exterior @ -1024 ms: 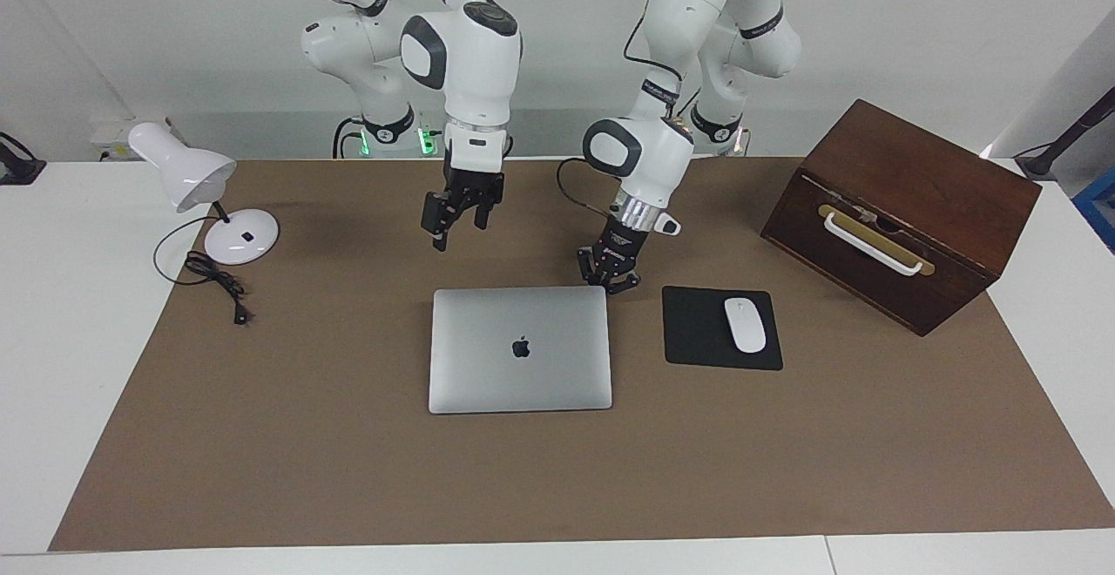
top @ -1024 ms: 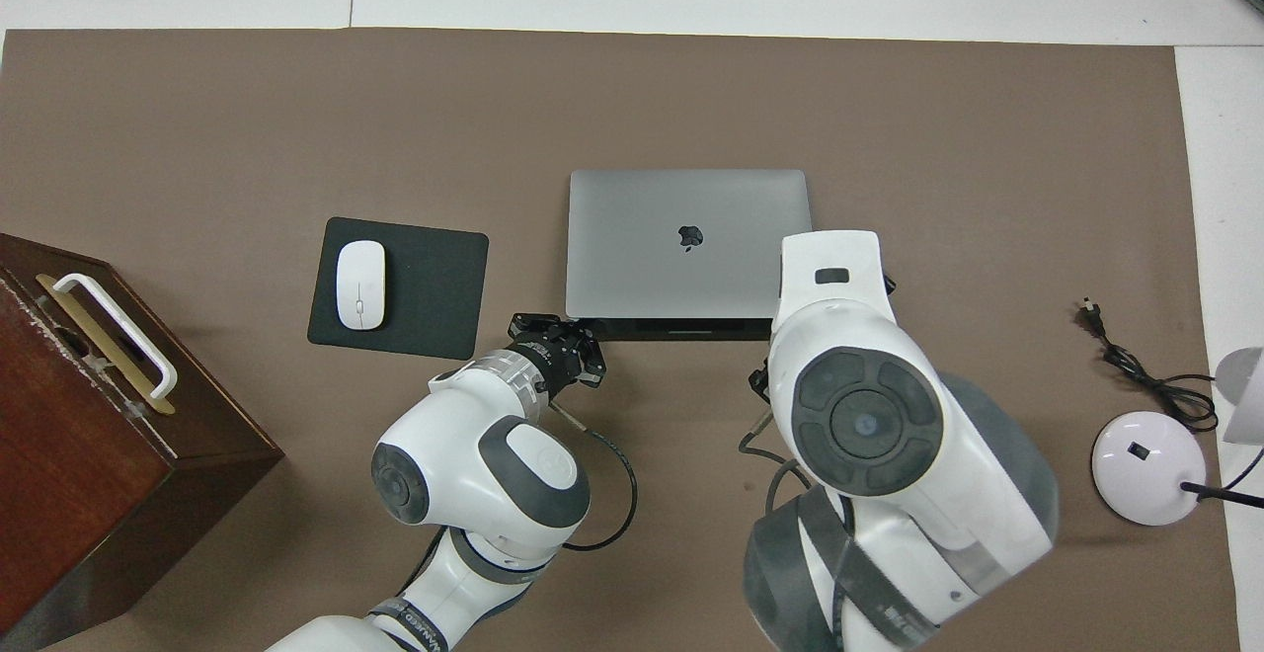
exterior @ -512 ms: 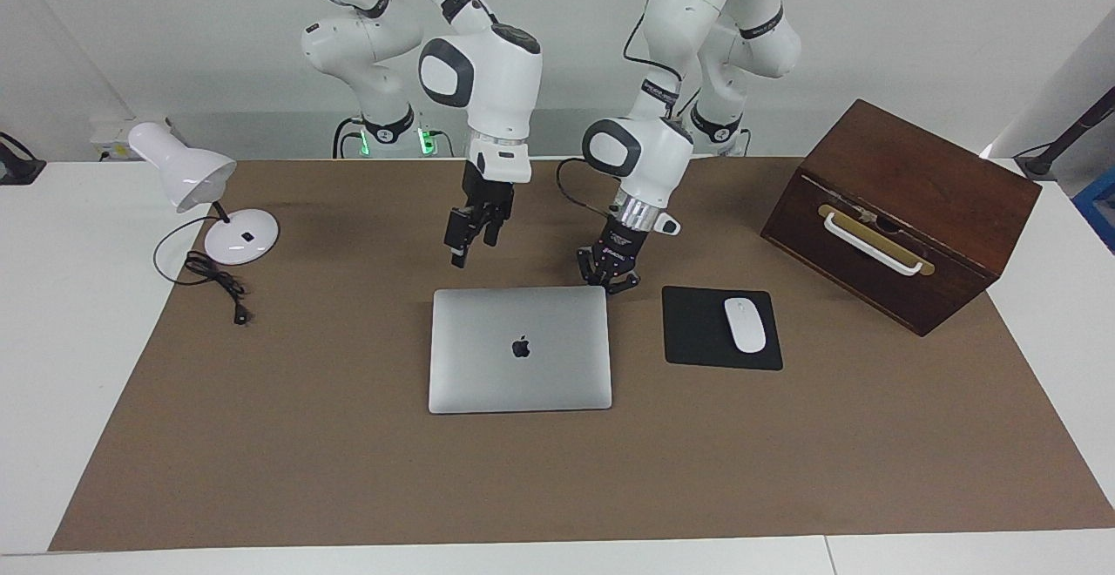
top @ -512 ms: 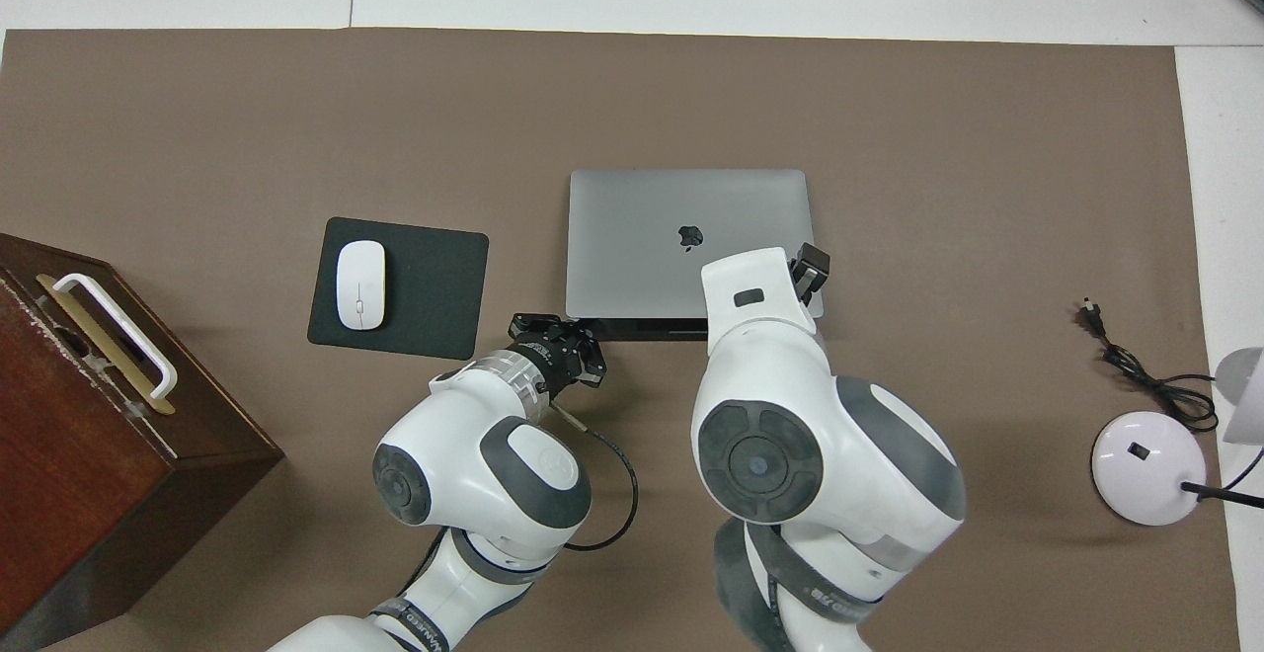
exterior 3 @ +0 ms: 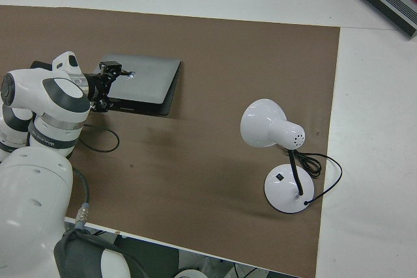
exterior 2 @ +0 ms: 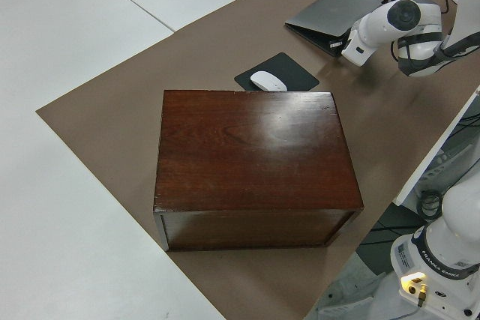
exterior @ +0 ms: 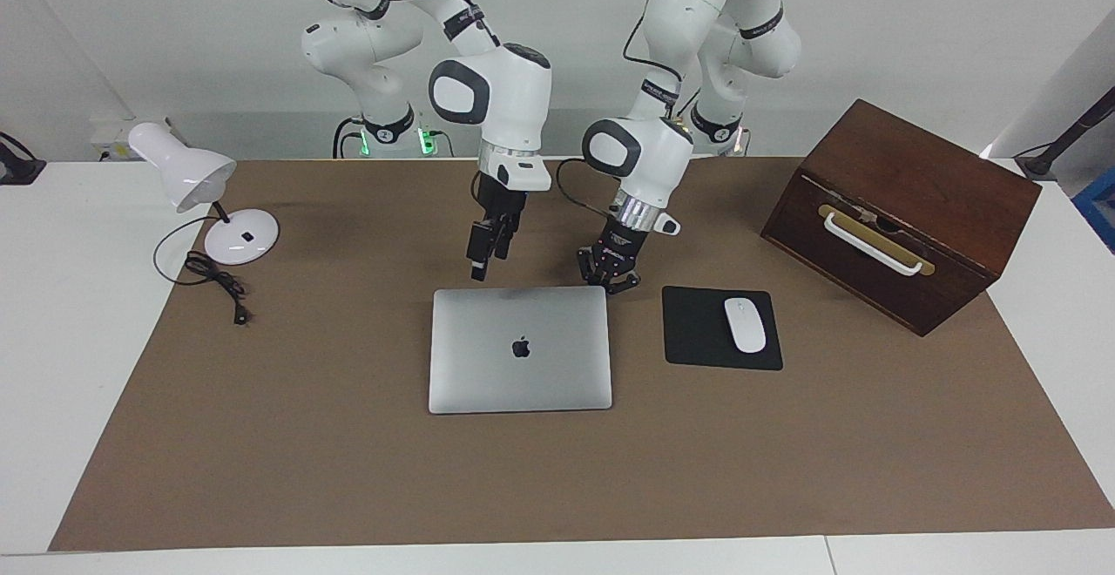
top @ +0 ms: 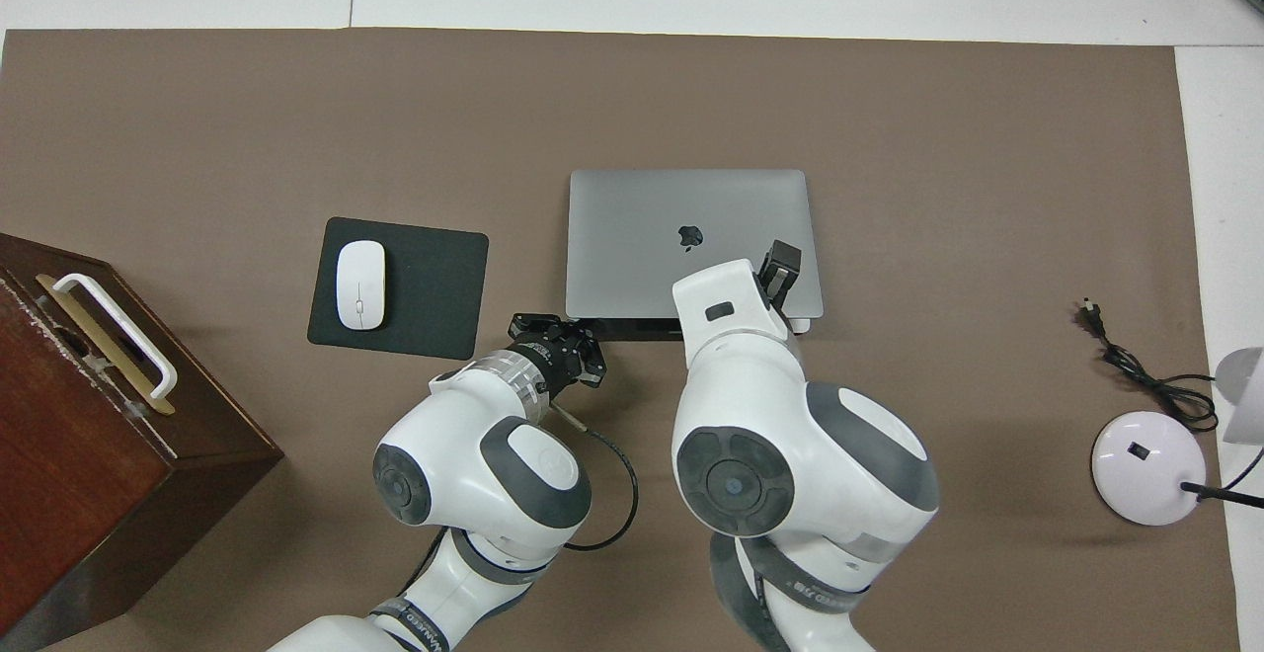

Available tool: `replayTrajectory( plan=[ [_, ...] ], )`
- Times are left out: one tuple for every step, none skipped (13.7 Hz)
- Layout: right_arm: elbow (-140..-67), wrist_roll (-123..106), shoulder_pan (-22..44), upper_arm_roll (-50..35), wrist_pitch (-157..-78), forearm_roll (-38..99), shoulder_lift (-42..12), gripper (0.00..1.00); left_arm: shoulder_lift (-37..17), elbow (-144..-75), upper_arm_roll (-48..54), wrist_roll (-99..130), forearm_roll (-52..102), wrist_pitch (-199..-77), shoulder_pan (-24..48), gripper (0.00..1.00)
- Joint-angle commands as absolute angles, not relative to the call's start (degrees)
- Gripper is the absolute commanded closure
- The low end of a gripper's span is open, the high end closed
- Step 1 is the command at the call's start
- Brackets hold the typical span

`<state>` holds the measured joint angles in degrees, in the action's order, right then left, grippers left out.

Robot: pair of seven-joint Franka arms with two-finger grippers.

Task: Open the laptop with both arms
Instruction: 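Bring the right gripper over the laptop lid's near edge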

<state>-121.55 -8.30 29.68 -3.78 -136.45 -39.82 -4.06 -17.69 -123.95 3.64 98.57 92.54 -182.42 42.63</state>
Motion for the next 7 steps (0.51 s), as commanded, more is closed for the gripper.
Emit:
replayTrajectory(
  plan=[
    [-122.3,-8.8,30.1,-3.6,-139.5,-41.5,-5.1,0.00,-21.9,-123.0,2.9,98.9,92.4,-184.0,43.8,1.00],
    [-122.7,-8.8,30.1,-3.6,-140.4,-41.6,-5.5,0.00,-22.2,-123.0,2.9,98.9,92.4,-184.0,43.8,1.00],
    [-123.0,-8.7,30.1,-3.6,-141.1,-41.7,-5.7,0.00,-22.4,-123.0,2.9,98.9,92.4,-184.0,43.9,1.00],
    [-123.5,-8.6,30.2,-3.6,-141.3,-42.2,-6.1,0.00,-22.4,-123.0,2.9,98.9,92.3,-184.0,43.8,1.00],
    [-123.7,-8.6,30.3,-3.6,-142.1,-43.1,-6.5,0.00,-22.5,-123.0,2.9,98.9,92.3,-184.0,43.8,1.00],
    [-123.7,-8.5,30.1,-3.6,-143.2,-43.5,-7.3,0.00,-22.5,-122.9,2.9,98.9,92.3,-184.0,43.8,1.00],
    [-123.7,-8.5,29.8,-3.5,-144.6,-44.3,-8.1,0.00,-22.6,-122.9,2.9,98.9,92.3,-184.0,43.9,1.00]
  ],
)
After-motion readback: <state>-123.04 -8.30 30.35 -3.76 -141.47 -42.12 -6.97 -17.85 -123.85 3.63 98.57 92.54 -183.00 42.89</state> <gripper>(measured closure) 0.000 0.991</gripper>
